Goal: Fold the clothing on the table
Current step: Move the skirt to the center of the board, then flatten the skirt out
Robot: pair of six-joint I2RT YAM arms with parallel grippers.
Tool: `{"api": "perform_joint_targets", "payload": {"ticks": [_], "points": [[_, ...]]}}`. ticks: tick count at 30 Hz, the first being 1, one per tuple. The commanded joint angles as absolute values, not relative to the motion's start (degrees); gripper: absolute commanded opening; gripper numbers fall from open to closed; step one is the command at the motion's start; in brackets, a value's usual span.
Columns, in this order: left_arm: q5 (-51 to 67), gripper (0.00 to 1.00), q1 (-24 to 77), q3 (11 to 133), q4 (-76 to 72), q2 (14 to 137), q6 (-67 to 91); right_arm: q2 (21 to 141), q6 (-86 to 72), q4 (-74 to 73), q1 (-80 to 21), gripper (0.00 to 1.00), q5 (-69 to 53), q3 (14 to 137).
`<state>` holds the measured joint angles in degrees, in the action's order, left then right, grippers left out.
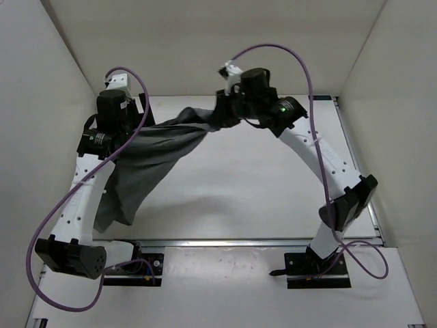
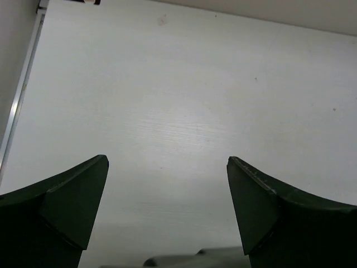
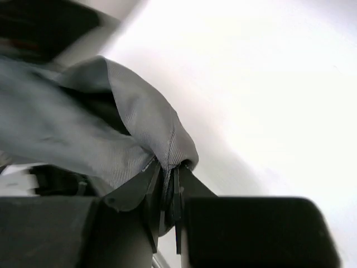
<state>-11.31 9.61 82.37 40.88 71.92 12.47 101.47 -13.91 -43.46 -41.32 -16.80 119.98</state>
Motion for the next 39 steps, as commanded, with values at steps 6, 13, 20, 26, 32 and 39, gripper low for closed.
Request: {"api": "perform_joint_targets", "payload": {"ticks": [6,13,20,26,32,39], "points": [[-11.3,0.99,11.7,81.5,41.9,72.7,11.4,98.8,-12.7,-28.4,-24.2,0.05,-18.2,84.9],[-7.7,0.99,13.5,79.8,40.1,76.5,10.6,104.0,-10.1,-30.5,-20.3,0.88,-20.3,89.2],[-2.7,0.98,17.0,74.2,34.9,79.4,11.5,92.6,-10.9,-27.8,-19.7,0.99,-17.5,82.5],[6.9,0.95,20.4,67.6,26.7,82.3,13.4,87.7,-12.3,-24.6,-19.3,0.87,-17.7,66.1],[7.5,0.73,22.7,66.5,22.9,88.7,15.8,88.9,-11.7,-22.1,-17.4,0.59,-18.3,62.4],[11.6,0.28,23.3,72.0,18.5,99.7,19.9,95.5,-8.7,-20.9,-12.9,0.52,-20.8,69.6]]}}
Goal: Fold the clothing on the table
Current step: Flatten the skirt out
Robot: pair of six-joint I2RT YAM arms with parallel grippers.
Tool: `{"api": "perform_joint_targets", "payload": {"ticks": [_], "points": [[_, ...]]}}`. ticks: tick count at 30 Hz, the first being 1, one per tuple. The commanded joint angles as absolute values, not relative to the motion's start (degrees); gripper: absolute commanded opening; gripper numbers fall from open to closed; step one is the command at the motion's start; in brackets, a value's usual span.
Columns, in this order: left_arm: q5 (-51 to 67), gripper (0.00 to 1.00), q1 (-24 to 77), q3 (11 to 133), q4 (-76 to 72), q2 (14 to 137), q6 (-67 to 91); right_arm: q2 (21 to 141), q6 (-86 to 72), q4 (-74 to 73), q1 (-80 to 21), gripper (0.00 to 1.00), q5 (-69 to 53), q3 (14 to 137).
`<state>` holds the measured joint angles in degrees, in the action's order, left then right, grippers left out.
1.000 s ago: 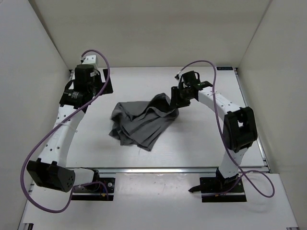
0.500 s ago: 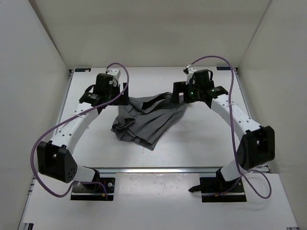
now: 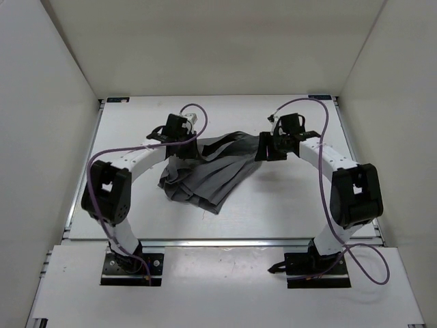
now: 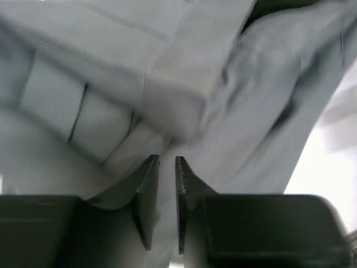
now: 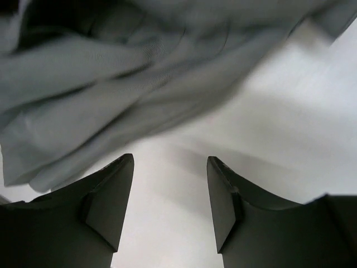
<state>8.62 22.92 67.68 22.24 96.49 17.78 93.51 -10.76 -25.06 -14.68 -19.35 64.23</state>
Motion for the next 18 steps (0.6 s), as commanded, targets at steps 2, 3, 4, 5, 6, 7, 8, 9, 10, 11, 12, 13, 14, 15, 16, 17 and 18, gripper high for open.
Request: {"api": "perform_joint_targets", "payload": {"ticks": [2,3,4,5,6,7,8,9,10,11,12,13,14,15,16,17,18], "points": [[12.7,0.21,23.3,75.6,18.8,104.1,20.2,99.4,-8.2,-21.4,-11.6,0.52,-21.8,73.9],[12.9,0.19,23.5,78.9,19.2,107.1,20.3,101.5,-7.5,-22.7,-10.9,0.54,-22.2,76.2],[13.2,0.18,23.6,82.6,19.6,110.8,20.7,102.6,-6.5,-23.5,-10.4,0.52,-22.2,79.2],[13.0,0.19,23.5,84.4,20.0,114.5,20.7,104.0,-6.5,-25.0,-9.8,0.52,-21.8,80.3],[13.6,0.20,23.3,89.2,20.0,116.4,20.7,105.8,-5.7,-25.1,-9.6,0.52,-22.1,82.9],[12.5,0.22,23.0,95.1,21.2,120.5,20.7,106.3,-5.4,-26.0,-9.3,0.53,-22.2,83.8],[10.0,0.24,22.8,99.0,21.8,124.4,20.9,107.5,-5.1,-26.3,-8.6,0.53,-22.1,85.8],[8.5,0.26,21.9,106.9,23.2,126.5,21.2,108.6,-5.2,-26.7,-8.0,0.52,-22.1,87.3],[5.9,0.28,21.4,115.2,24.7,130.7,22.0,108.5,-5.4,-27.1,-7.7,0.52,-22.7,88.1],[4.6,0.29,21.2,119.4,25.7,134.4,22.5,108.7,-5.4,-27.1,-7.2,0.52,-23.3,88.2],[3.9,0.30,20.4,126.9,26.4,136.2,23.6,108.7,-5.9,-27.2,-6.8,0.52,-23.6,88.6],[3.1,0.32,19.3,132.7,27.8,138.7,25.0,108.5,-6.1,-27.6,-6.8,0.52,-23.6,88.2],[2.4,0.33,19.0,136.0,29.1,140.3,25.7,108.2,-5.9,-27.2,-6.5,0.53,-24.3,87.7],[2.3,0.33,17.9,136.9,29.4,140.3,25.8,107.4,-6.1,-27.3,-6.7,0.53,-23.7,87.3],[1.6,0.39,17.0,135.5,30.1,139.6,26.2,107.1,-6.5,-26.9,-7.2,0.54,-23.8,86.6],[1.5,0.41,16.5,134.0,30.0,137.5,25.8,106.1,-6.4,-26.6,-7.9,0.54,-23.8,85.4],[2.1,0.48,15.7,128.9,29.4,136.0,24.8,105.0,-6.4,-26.5,-9.1,0.55,-23.7,84.2]]}}
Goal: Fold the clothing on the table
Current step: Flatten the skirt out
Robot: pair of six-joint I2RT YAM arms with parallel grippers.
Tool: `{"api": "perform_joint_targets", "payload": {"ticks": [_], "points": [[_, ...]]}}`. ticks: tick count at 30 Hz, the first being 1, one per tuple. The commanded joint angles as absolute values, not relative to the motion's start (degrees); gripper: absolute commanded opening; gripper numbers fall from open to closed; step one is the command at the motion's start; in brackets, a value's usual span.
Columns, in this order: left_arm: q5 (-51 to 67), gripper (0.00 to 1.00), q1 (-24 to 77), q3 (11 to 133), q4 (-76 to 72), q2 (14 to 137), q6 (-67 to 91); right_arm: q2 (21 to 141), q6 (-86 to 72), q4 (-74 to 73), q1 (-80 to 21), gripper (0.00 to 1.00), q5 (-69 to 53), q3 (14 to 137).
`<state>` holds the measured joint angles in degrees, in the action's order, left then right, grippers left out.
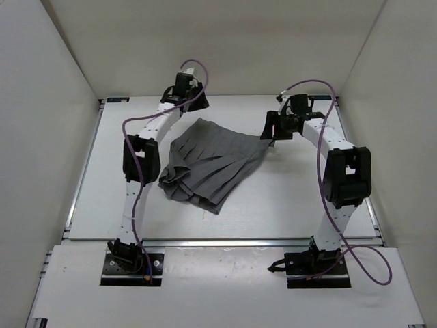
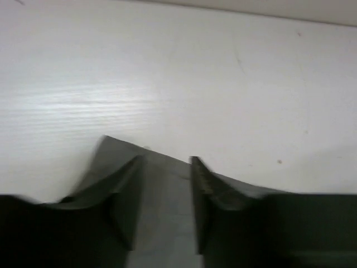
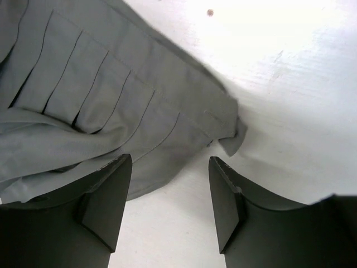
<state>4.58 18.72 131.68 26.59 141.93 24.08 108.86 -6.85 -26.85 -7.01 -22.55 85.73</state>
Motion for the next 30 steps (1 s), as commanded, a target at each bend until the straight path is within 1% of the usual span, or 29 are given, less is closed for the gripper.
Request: {"api": "perform_joint_targets", "payload": {"ticks": [1,2,3,4,5,7,10,12,13,15,16,18,20,21,22,23,24,25,27,29,30], "points": [[2.5,0.58,15.0,121.9,27.8,132.1,24.4,103.8,-7.0,-25.9,-10.4,0.57,-23.0,82.7],[3.1,0.63,14.8,113.9,25.2,127.9,24.1,103.1,-7.2,-25.0,-11.2,0.60,-23.3,81.5],[2.9,0.72,14.5,110.6,23.8,123.6,23.6,102.1,-7.8,-24.4,-12.5,0.62,-22.7,79.6],[2.9,0.76,14.3,103.6,21.3,121.6,22.9,101.3,-8.6,-23.4,-13.4,0.70,-22.7,77.6],[2.7,0.79,14.2,98.0,20.1,117.6,22.2,100.5,-9.6,-22.6,-14.5,0.76,-22.7,76.4],[3.2,0.81,14.2,91.4,19.3,113.0,21.2,99.8,-10.5,-21.9,-17.0,0.77,-23.3,75.3],[3.9,0.79,15.7,83.3,20.1,106.2,18.6,99.8,-12.1,-20.9,-20.5,0.75,-23.6,74.8],[3.7,0.78,17.3,77.7,20.9,101.4,17.0,100.7,-12.4,-21.2,-22.8,0.71,-23.6,76.4],[2.3,0.74,18.4,76.8,21.1,99.2,16.4,101.8,-12.7,-21.6,-24.8,0.71,-22.4,77.5],[0.6,0.72,20.6,72.0,21.9,96.4,15.1,103.8,-12.0,-23.5,-27.9,0.73,-21.1,80.5],[-1.5,0.73,21.2,69.5,22.2,95.4,15.5,105.1,-12.0,-24.1,-29.5,0.76,-19.9,80.9],[-5.0,0.72,22.8,67.2,23.0,94.1,15.5,109.1,-11.4,-25.1,-31.7,0.76,-20.0,83.6],[-5.7,0.70,22.6,64.7,24.0,93.1,15.7,111.7,-11.3,-26.4,-33.0,0.69,-21.1,84.7],[-5.5,0.65,21.8,63.6,23.9,92.5,15.9,112.8,-11.2,-26.7,-33.5,0.57,-21.4,84.5],[-4.8,0.61,21.7,62.9,23.6,91.5,16.2,113.5,-11.2,-26.9,-34.3,0.42,-21.5,84.4],[-4.0,0.56,20.9,61.8,23.8,91.1,16.6,113.8,-11.4,-26.5,-34.0,0.33,-21.4,83.3],[-3.5,0.52,20.2,60.6,23.3,90.3,16.5,114.0,-11.6,-25.9,-34.1,0.19,-21.7,82.5],[-3.3,0.51,20.0,60.0,22.7,89.4,17.1,114.4,-11.8,-25.1,-34.3,0.10,-21.8,81.5],[-3.3,0.46,19.8,59.2,22.4,88.6,16.4,113.6,-12.8,-24.4,-33.9,0.06,-22.5,78.2],[-4.2,0.42,20.0,59.2,22.7,88.5,16.3,112.6,-12.5,-25.0,-33.8,0.03,-22.1,76.2],[-4.2,0.41,19.8,59.2,22.8,88.3,16.1,111.8,-12.0,-25.7,-33.1,0.02,-21.4,74.7]]}}
